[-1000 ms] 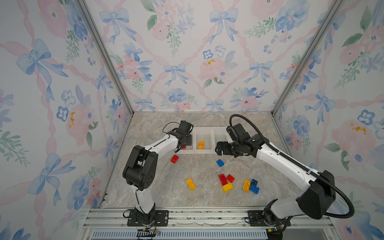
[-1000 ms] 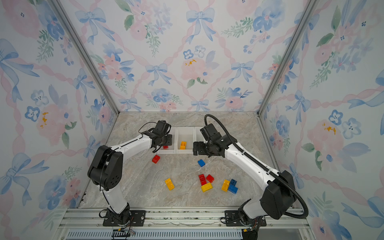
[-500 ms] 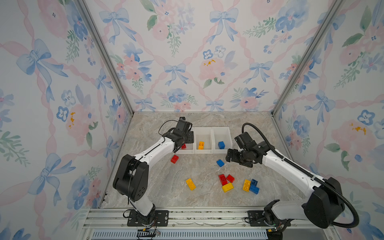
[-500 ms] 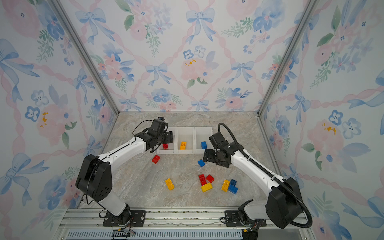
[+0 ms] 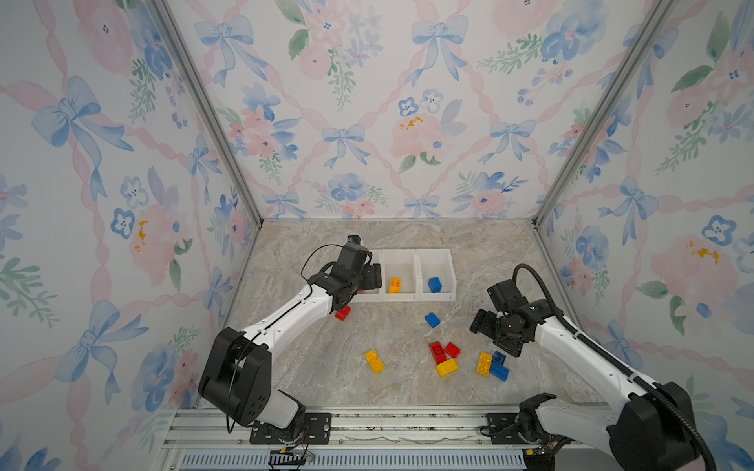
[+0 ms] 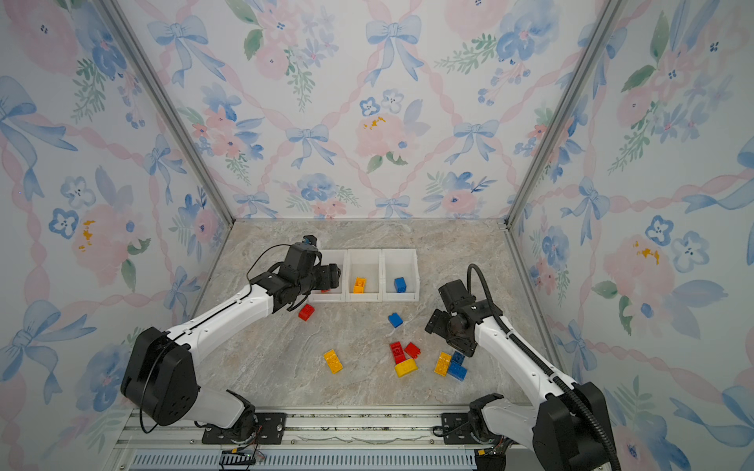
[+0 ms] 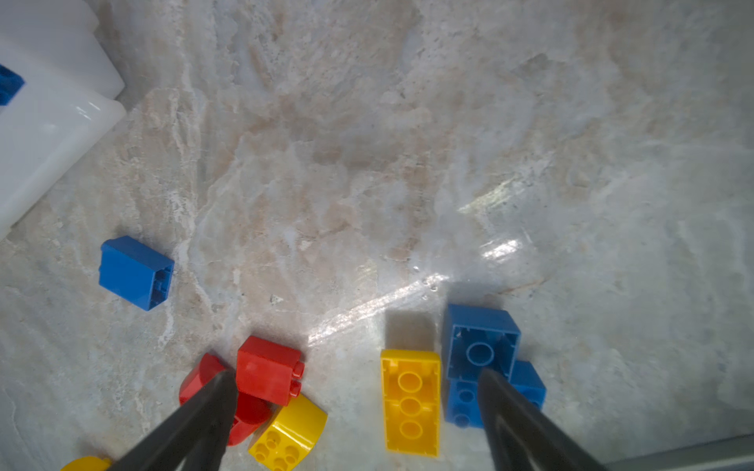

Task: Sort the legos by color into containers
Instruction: 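Drop the red brick in the nearest-end bin while the right gripper moves off, then lower the right gripper onto a blue brick and grasp it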

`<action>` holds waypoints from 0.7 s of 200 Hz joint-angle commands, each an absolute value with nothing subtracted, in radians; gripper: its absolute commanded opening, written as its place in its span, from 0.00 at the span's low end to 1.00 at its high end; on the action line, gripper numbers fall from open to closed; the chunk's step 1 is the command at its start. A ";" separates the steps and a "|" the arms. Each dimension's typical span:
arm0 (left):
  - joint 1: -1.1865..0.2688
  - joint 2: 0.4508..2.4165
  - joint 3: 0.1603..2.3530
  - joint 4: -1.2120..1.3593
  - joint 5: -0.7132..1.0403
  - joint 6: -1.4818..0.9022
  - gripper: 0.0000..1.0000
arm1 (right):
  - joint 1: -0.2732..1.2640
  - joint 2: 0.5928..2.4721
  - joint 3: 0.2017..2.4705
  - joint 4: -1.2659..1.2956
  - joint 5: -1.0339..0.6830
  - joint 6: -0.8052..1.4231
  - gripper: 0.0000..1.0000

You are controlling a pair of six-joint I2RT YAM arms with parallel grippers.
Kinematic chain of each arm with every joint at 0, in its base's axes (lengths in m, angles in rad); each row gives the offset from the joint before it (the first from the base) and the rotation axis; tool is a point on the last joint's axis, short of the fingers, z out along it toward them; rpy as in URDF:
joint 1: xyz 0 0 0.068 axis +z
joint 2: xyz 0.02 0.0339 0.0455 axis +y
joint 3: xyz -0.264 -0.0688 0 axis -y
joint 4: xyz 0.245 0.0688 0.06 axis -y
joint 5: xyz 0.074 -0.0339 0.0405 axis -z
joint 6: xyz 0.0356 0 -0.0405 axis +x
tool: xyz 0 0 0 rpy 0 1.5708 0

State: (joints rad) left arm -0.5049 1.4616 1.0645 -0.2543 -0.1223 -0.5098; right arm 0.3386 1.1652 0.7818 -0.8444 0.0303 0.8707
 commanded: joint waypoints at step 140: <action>-0.523 1.359 0.975 -0.202 -0.081 -0.561 0.91 | 0.209 1.160 0.616 -0.835 0.086 0.909 0.80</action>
State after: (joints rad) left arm -0.5179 1.3823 0.9939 -0.2123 -0.0883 -0.5541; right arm 0.2222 1.1519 0.6338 -0.8570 0.0628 0.9100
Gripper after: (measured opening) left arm 0.909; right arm 0.809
